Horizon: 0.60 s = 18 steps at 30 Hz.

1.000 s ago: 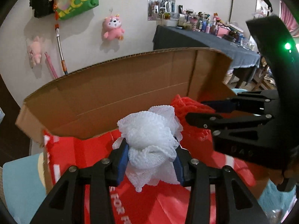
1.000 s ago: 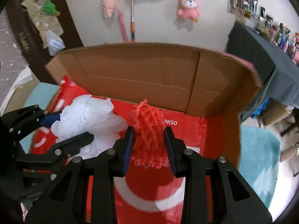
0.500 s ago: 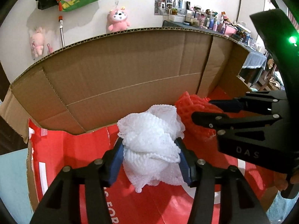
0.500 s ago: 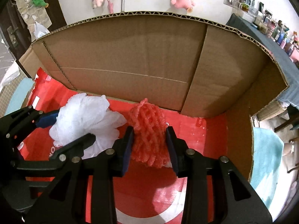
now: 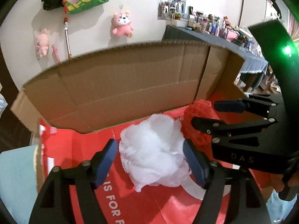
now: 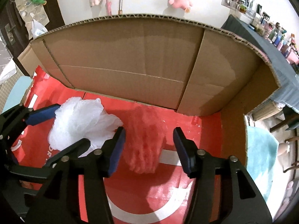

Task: Organize soft objects
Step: 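Open both tools to drop the poufs onto the box floor, then withdraw both open tools from the box back toward the table items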

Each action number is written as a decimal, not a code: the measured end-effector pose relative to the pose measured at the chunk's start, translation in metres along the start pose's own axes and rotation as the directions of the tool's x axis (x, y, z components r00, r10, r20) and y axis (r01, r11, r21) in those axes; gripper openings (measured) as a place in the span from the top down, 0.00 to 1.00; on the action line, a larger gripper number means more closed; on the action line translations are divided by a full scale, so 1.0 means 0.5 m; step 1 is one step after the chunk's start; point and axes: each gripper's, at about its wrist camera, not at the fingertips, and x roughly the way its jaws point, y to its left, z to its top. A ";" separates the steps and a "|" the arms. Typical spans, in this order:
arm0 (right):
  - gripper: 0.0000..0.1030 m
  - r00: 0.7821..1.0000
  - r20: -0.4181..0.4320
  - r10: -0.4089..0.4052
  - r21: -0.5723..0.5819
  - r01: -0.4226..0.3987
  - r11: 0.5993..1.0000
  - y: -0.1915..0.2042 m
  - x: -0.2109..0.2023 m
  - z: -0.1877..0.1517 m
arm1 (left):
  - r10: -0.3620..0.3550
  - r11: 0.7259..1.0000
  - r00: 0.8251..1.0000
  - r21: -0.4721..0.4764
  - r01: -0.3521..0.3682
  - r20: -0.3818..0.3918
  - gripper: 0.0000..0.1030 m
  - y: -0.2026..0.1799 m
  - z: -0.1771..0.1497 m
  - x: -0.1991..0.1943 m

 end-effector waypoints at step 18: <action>0.25 0.970 0.242 -0.024 0.054 0.012 0.998 0.013 -0.336 -0.086 | 0.022 0.999 0.962 -0.042 -0.011 0.272 0.00 -0.027 -0.043 -0.343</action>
